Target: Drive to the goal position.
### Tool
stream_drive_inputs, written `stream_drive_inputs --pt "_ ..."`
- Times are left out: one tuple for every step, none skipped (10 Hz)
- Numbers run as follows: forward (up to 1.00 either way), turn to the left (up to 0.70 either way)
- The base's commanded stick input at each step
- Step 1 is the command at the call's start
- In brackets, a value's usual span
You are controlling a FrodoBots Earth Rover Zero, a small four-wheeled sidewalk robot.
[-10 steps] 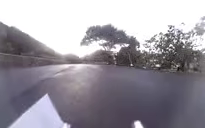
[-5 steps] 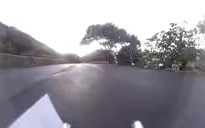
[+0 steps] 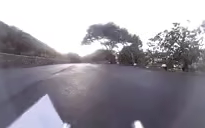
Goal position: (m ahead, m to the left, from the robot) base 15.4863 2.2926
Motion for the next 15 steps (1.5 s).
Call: stream_drive_inputs --pt "0.50 0.00" --pt "0.50 0.00" --pt "0.50 0.00" --pt "0.50 0.00" --pt "0.50 0.00" --pt "0.50 0.00" --pt "0.50 0.00" --pt "0.50 0.00" --pt "0.50 0.00" --pt "0.50 0.00" --pt "0.50 0.00" --pt "0.50 0.00" --pt "0.50 0.00" --pt "0.50 0.00" --pt "0.50 0.00"
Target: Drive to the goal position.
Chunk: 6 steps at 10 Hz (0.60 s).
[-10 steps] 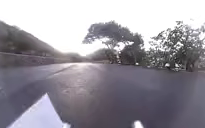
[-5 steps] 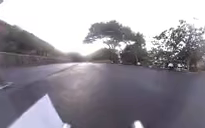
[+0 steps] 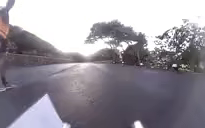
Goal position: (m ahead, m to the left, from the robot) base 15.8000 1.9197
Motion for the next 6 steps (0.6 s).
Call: stream_drive_inputs --pt "0.50 0.00" --pt "0.50 0.00" --pt "0.50 0.00" --pt "0.50 0.00" --pt "0.50 0.00" --pt "0.50 0.00"
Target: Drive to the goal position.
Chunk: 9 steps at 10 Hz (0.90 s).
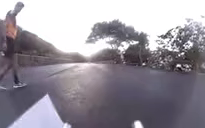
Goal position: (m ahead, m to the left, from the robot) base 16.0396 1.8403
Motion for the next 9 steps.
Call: stream_drive_inputs --pt "0.50 0.00" --pt "0.50 0.00" --pt "0.50 0.00" --pt "0.50 0.00" --pt "0.50 0.00" --pt "0.50 0.00" --pt "0.50 0.00" --pt "0.50 0.00" --pt "0.50 0.00"
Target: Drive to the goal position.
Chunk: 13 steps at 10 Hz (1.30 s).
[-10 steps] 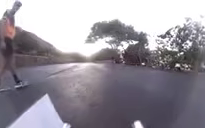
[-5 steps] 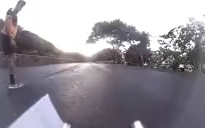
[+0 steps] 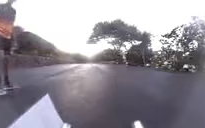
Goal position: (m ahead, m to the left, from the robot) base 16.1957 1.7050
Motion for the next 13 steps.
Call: stream_drive_inputs --pt "0.50 0.00" --pt "0.50 0.00" --pt "0.50 0.00" --pt "0.50 0.00" --pt "0.50 0.00" --pt "0.50 0.00" --pt "0.50 0.00" --pt "0.50 0.00" --pt "0.50 0.00" --pt "0.50 0.00" --pt "0.50 0.00" --pt "0.50 0.00" --pt "0.50 0.00"
